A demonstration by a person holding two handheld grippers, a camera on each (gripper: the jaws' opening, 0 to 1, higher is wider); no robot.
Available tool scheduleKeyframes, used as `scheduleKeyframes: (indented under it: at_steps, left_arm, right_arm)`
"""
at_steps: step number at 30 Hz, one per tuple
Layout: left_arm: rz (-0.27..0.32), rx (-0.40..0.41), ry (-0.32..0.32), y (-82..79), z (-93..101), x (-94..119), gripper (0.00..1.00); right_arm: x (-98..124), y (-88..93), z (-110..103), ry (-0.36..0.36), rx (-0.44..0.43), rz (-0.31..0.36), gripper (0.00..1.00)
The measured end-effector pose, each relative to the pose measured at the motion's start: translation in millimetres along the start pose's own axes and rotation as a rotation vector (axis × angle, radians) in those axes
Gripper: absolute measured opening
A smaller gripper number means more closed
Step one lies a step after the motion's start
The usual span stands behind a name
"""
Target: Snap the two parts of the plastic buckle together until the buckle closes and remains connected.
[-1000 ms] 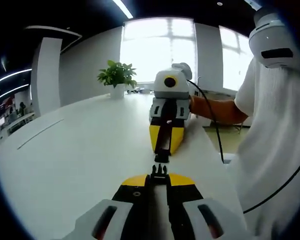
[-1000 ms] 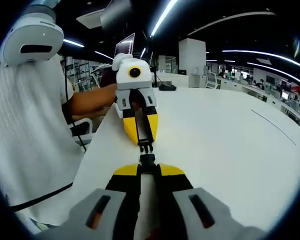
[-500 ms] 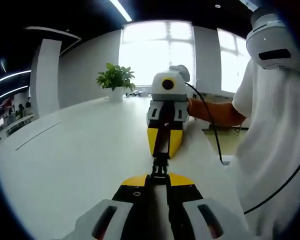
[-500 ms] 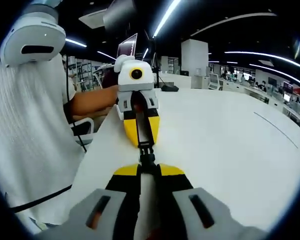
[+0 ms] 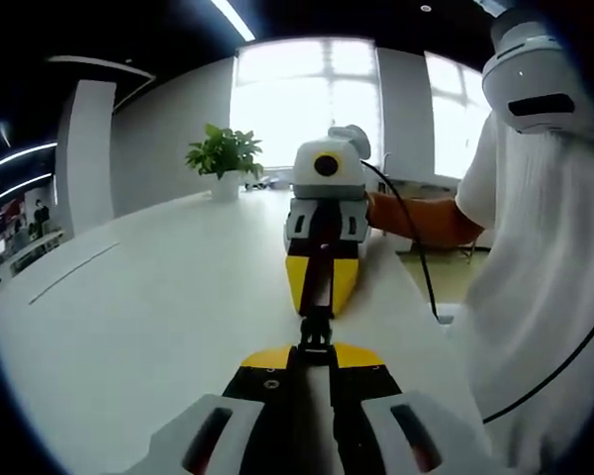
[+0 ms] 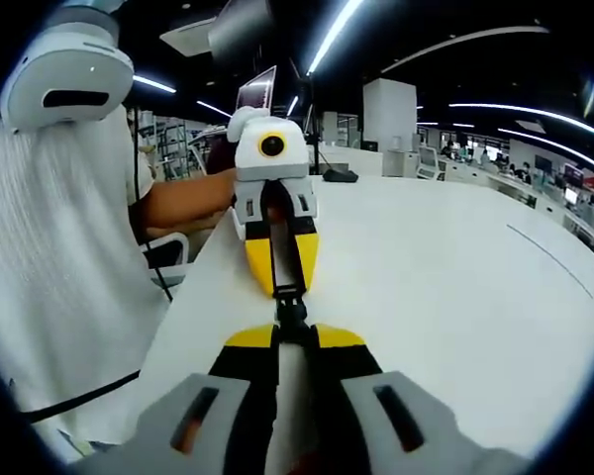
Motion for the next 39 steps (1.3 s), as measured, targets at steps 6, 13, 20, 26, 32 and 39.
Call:
scheduleKeyframes:
  at_steps: [6,13,20,26,32,39]
  left_arm:
    - [-0.005,-0.003,0.009,-1.2,0.6,-2.2,0.11]
    - [-0.007,0.001,0.008,-2.3,2.3,-3.6,0.11]
    - [-0.012,0.001,0.01,-2.8,2.3,-3.8,0.1]
    - [-0.025,0.014,0.011,-3.6,3.3,-4.2,0.1]
    - [-0.019,0.007,0.015,-3.1,4.5,-4.7,0.1]
    - [-0.024,0.005,0.039,-3.2,3.6,-5.5,0.09]
  right_arm:
    - [-0.4,-0.3,-0.4,-0.004,-0.001,-0.001,0.12]
    - [-2.7,-1.1,-2.6,-0.002,0.005,-0.002,0.12]
    - [-2.2,-1.8,-2.8,-0.007,0.009,-0.006,0.11]
    - [-3.1,-2.3,-3.2,-0.006,0.017,-0.009,0.11]
    - [-3.2,-2.4,-2.5,-0.021,0.024,-0.003,0.11]
    - [-4.3,-3.4,0.5,-0.053,0.031,-0.008,0.11]
Point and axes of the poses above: the point that each gripper's makers call its tool centre point, and the gripper's own axes: x roughly backward along the fingers, z roughly to its right, y roughly out of its underside, the point moved 6 cm from there along x, roughly backward along the fingers, and after that the axes turned 1 degree about -x, right-handed, at the moved point
